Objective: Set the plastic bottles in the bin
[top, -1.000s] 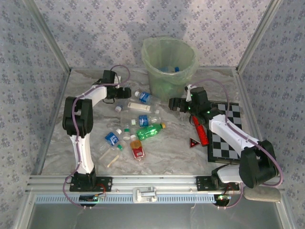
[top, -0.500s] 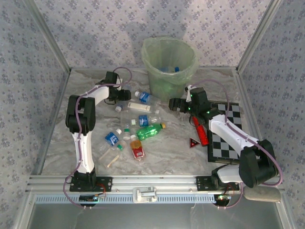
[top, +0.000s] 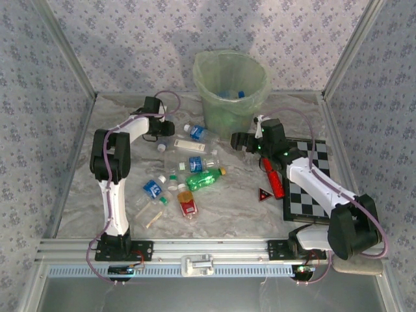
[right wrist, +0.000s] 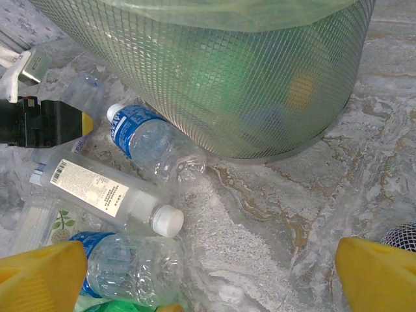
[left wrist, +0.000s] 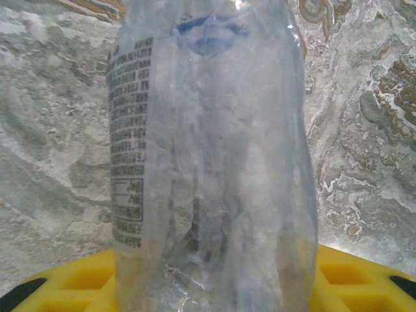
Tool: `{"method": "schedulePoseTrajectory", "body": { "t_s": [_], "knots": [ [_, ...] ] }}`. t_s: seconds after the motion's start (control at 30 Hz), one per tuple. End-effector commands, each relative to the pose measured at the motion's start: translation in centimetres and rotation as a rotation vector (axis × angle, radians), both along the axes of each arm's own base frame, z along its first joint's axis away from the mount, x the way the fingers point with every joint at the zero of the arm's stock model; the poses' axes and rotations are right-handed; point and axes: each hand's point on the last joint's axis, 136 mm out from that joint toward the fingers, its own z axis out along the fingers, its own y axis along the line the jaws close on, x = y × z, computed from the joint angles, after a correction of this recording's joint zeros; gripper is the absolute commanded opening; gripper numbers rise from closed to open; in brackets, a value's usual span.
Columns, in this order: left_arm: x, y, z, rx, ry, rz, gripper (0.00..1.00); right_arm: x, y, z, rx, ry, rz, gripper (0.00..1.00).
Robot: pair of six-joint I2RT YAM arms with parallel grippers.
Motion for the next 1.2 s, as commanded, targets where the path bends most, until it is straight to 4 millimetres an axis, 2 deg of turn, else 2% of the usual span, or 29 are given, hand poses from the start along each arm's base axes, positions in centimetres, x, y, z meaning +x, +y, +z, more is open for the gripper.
{"method": "schedulePoseTrajectory", "body": {
  "t_s": [0.0,0.17,0.33,0.77,0.93,1.1,1.17],
  "knots": [
    [1.0,0.1,5.6,0.001,-0.129,0.009,0.48,-0.4,-0.6,-0.1,0.004,0.006,-0.026,1.0],
    [0.8,-0.1,11.5,-0.057,-0.245,0.03,0.47,-0.6,-0.6,0.1,0.017,-0.005,-0.025,1.0],
    [-0.3,-2.2,18.2,-0.142,-0.38,-0.004,0.47,-0.6,-0.5,0.1,0.025,-0.009,-0.022,1.0],
    [-5.0,-12.7,36.7,-0.321,-0.818,-0.243,0.47,-1.1,-0.5,-0.4,0.053,-0.014,-0.021,1.0],
    [-5.5,-16.6,41.1,-0.415,-0.923,-0.336,0.48,-1.4,-0.3,-0.4,0.071,-0.014,-0.017,1.0],
    [-4.4,-19.7,43.5,-0.492,-0.964,-0.388,0.48,-1.7,-0.4,0.0,0.088,-0.026,-0.02,1.0],
    [-3.4,-21.0,43.5,-0.51,-0.958,-0.402,0.48,-1.8,-0.3,0.1,0.098,-0.029,-0.014,1.0]
  ]
}}
